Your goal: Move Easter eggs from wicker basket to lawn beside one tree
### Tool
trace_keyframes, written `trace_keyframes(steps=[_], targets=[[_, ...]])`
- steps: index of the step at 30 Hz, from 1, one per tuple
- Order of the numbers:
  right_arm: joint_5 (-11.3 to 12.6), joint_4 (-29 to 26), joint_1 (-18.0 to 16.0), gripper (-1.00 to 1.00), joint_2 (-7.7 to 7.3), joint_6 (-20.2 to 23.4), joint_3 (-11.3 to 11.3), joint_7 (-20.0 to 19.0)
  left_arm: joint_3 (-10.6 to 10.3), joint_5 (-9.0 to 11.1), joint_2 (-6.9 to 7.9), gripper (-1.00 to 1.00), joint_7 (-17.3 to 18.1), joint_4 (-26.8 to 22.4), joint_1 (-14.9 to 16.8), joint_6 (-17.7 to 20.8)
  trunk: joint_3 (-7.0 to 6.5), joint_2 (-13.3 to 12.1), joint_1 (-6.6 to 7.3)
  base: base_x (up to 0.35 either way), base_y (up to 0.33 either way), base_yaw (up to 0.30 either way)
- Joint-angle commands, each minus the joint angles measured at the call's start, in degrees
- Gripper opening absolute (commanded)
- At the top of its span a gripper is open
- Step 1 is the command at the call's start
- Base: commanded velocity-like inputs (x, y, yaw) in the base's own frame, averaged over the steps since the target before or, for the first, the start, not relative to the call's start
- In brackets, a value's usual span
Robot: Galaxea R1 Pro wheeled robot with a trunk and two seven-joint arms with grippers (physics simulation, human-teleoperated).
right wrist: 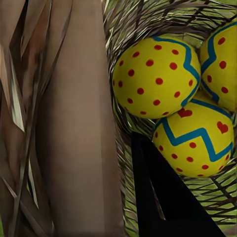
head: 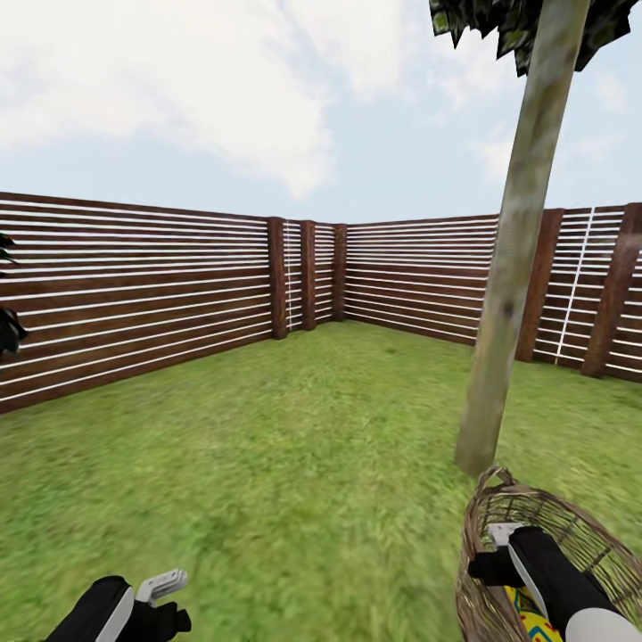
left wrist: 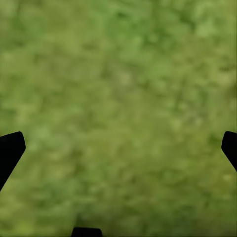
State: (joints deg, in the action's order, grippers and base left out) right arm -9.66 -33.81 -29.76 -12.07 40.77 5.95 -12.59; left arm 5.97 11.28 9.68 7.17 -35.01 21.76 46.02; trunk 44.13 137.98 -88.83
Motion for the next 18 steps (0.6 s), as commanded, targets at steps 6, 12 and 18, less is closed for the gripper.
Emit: trace_keyframes(steps=[6, 12, 18], targets=[[-0.71, -0.12, -0.08, -1.00, 0.03, 0.18, 0.20, -0.24, 0.18, -0.03, -0.13, 1.00, 0.21, -0.06, 0.02, 0.30, 1.14, 2.45, -1.31, 0.000, 0.000, 0.000], [-0.71, -0.12, -0.06, -1.00, 0.04, 0.18, 0.18, -0.24, 0.18, -0.06, -0.45, 1.00, 0.21, 0.03, -0.01, 0.30, 2.22, 4.86, -2.63, 0.000, 0.000, 0.000], [-0.71, -0.12, -0.07, -1.00, 0.11, 0.18, 0.20, -0.24, 0.18, -0.12, -0.45, 1.00, 0.21, 0.03, 0.00, 0.30, 3.51, 5.33, -2.97, 0.000, 0.000, 0.000]])
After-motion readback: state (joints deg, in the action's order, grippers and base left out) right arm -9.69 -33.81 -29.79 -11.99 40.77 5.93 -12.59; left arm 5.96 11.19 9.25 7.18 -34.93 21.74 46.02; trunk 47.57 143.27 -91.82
